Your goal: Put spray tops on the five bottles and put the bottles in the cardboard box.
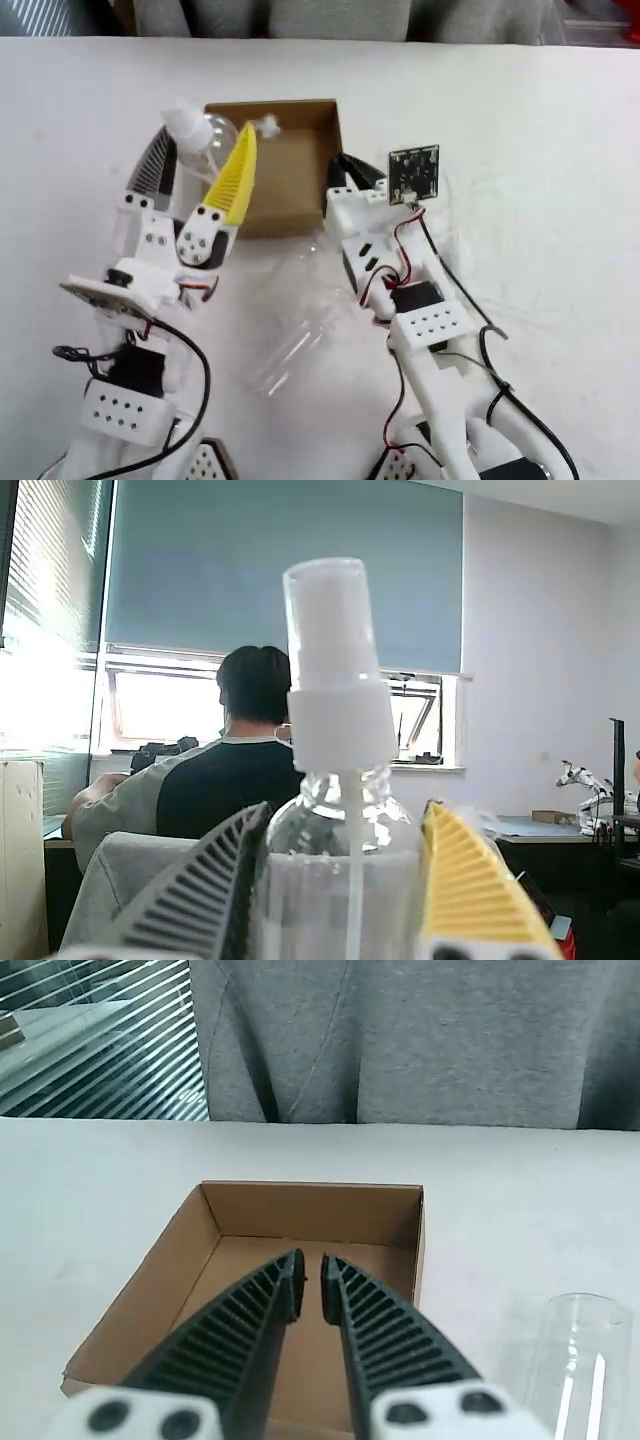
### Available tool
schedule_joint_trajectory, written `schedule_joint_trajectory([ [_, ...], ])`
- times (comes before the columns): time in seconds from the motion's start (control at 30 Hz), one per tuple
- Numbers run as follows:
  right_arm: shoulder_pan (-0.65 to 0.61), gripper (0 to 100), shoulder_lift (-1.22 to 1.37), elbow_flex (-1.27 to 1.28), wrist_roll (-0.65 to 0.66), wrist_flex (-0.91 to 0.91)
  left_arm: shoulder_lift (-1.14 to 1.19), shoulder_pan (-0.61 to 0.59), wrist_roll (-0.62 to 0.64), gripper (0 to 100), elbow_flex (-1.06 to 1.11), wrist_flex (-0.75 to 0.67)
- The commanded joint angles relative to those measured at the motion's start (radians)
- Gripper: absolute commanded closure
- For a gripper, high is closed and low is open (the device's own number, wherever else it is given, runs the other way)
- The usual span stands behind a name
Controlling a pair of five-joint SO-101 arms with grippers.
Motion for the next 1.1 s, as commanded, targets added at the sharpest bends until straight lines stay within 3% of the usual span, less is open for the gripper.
schedule_joint_trajectory([
  [0.0,0.013,98.2,-0.005,-0.021,0.014,-0.025,0.148,-0.025,0.012,90,-0.147,-0.029],
  [0.43,0.013,98.2,0.001,-0.021,0.02,-0.025,0.823,-0.12,0.012,90,-0.535,-0.037],
  [0.8,0.012,98.2,0.002,-0.021,0.021,-0.025,1.406,-0.13,0.017,90,-0.713,-0.548],
  [1.07,0.012,98.2,0.002,-0.021,0.021,-0.025,1.733,-0.199,0.02,90,-0.974,-0.595],
])
